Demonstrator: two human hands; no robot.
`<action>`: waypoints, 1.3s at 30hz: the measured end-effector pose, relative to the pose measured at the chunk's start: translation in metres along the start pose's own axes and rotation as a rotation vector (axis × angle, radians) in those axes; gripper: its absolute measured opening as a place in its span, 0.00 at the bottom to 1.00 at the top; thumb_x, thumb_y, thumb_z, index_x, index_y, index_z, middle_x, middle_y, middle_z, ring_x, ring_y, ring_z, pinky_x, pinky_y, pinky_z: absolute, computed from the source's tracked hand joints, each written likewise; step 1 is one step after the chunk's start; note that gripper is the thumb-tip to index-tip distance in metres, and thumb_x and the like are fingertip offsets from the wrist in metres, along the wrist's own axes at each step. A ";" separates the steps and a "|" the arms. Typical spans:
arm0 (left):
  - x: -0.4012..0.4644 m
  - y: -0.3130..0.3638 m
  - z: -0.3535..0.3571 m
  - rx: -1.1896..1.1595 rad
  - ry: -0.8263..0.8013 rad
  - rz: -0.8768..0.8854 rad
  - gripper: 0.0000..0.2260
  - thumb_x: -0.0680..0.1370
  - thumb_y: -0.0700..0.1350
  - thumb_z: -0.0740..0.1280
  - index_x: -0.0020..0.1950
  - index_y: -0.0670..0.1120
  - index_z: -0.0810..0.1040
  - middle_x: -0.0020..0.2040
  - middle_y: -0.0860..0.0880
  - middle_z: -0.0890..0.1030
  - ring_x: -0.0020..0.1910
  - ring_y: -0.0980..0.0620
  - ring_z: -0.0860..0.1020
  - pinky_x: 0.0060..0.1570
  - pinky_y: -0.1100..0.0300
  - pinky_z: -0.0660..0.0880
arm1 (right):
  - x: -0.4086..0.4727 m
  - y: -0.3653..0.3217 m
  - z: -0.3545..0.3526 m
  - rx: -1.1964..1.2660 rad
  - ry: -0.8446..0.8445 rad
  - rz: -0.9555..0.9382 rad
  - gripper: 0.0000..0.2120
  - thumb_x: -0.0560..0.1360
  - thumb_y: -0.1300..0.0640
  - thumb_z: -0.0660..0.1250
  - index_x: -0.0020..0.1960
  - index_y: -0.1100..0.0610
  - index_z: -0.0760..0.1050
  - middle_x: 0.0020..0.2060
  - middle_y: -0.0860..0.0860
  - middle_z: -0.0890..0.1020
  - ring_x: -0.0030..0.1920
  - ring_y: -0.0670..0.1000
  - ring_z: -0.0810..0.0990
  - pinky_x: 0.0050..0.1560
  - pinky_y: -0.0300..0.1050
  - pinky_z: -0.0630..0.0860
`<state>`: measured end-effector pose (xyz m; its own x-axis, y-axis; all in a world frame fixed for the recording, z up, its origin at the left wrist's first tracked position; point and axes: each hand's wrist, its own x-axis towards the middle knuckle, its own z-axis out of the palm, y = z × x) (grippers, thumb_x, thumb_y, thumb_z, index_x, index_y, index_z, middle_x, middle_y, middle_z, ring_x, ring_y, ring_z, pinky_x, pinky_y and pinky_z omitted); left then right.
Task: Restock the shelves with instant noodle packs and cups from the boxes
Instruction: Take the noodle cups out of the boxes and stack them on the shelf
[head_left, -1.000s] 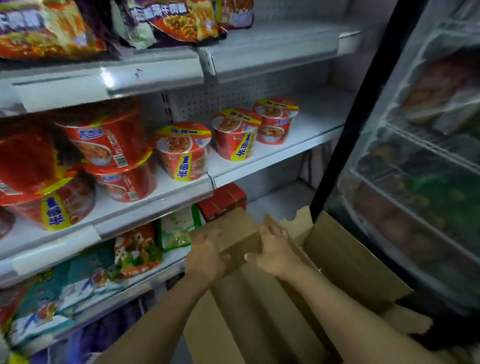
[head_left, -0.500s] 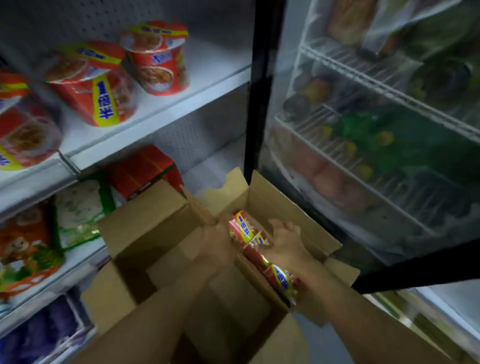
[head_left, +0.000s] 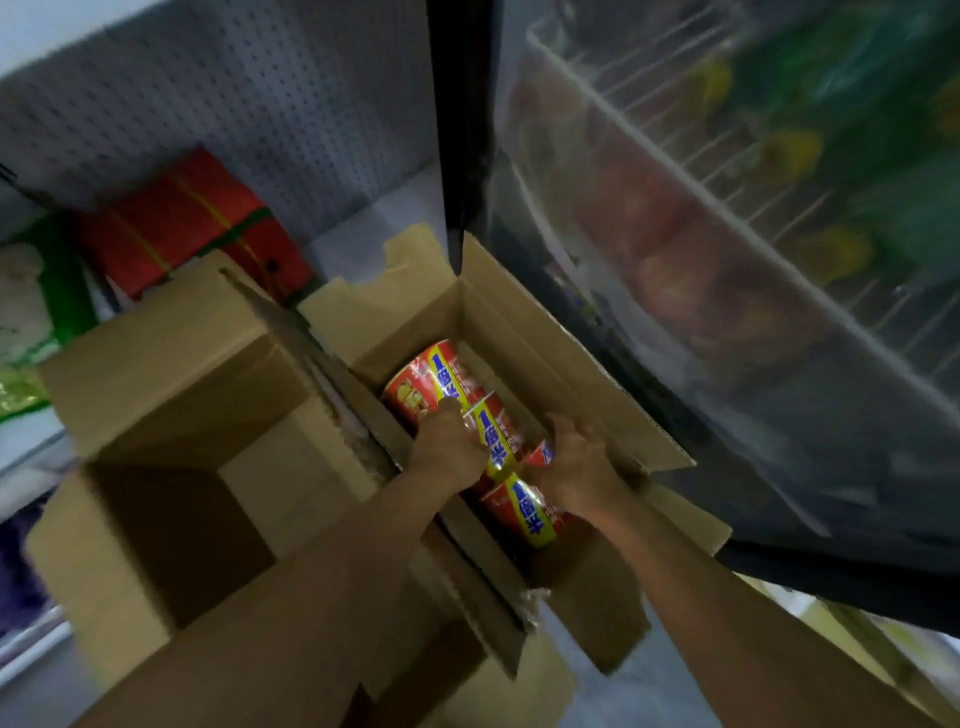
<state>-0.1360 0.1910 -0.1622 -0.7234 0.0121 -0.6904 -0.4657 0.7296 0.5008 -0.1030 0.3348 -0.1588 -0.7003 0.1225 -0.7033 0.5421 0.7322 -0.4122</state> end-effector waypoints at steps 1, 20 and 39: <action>0.006 -0.004 0.006 -0.043 -0.012 -0.052 0.25 0.76 0.42 0.69 0.71 0.41 0.64 0.66 0.42 0.73 0.64 0.44 0.72 0.53 0.62 0.68 | 0.008 0.003 0.002 0.008 -0.009 0.000 0.41 0.70 0.46 0.73 0.76 0.52 0.55 0.73 0.57 0.62 0.72 0.59 0.62 0.68 0.59 0.67; 0.109 -0.031 0.069 -0.878 -0.022 -0.745 0.27 0.81 0.59 0.56 0.75 0.45 0.61 0.71 0.40 0.68 0.70 0.40 0.67 0.67 0.45 0.65 | 0.137 0.025 0.055 -0.084 -0.237 -0.098 0.48 0.67 0.46 0.76 0.76 0.53 0.51 0.68 0.54 0.71 0.65 0.57 0.74 0.65 0.59 0.70; 0.081 -0.023 0.052 -0.927 -0.111 -0.617 0.28 0.79 0.64 0.55 0.70 0.46 0.69 0.66 0.43 0.74 0.63 0.45 0.72 0.55 0.51 0.65 | 0.106 0.017 0.039 -0.262 -0.055 -0.141 0.54 0.64 0.39 0.75 0.76 0.53 0.46 0.70 0.55 0.67 0.66 0.56 0.71 0.66 0.53 0.68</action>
<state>-0.1577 0.2108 -0.2570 -0.2088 -0.0811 -0.9746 -0.9626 -0.1591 0.2195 -0.1501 0.3348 -0.2632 -0.7300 -0.0235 -0.6831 0.2983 0.8883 -0.3493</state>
